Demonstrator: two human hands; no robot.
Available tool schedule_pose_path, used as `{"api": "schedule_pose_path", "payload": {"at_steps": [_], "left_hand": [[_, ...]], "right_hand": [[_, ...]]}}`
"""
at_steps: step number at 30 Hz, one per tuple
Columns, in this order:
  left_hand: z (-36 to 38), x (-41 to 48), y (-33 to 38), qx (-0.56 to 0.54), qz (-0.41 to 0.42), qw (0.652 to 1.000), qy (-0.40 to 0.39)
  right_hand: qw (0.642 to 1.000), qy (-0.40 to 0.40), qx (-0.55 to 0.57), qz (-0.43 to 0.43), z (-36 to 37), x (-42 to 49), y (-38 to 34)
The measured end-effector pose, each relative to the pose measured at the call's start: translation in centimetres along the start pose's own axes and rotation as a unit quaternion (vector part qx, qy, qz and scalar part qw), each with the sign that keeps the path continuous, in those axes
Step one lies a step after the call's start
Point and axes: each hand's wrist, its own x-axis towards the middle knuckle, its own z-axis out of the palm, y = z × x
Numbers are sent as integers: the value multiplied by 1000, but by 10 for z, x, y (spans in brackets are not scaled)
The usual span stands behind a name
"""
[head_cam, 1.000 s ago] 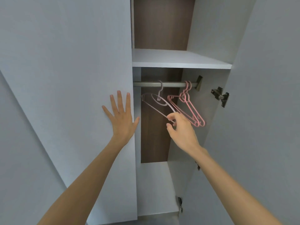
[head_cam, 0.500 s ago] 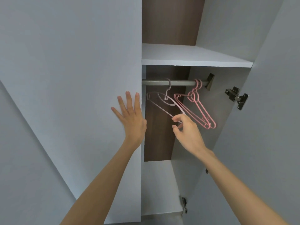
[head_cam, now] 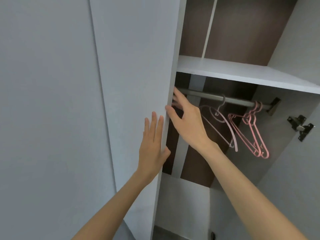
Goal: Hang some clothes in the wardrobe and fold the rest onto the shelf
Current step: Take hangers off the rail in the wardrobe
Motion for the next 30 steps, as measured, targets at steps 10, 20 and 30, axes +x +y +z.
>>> {"api": "schedule_pose_path", "payload": {"at_steps": [10,20,30], "left_hand": [[-95,-53,-28,-65,-98,992,-41],[-182,-97,-83,-56,-197,978,41],[-239,-94,-155,-73,-240,962,111]], "right_hand": [[986,-6,102,-130,56,-10,-56],[962,-104,99,-233,144,1,-117],[944,-172,-22,-279,220,30,-153]]}}
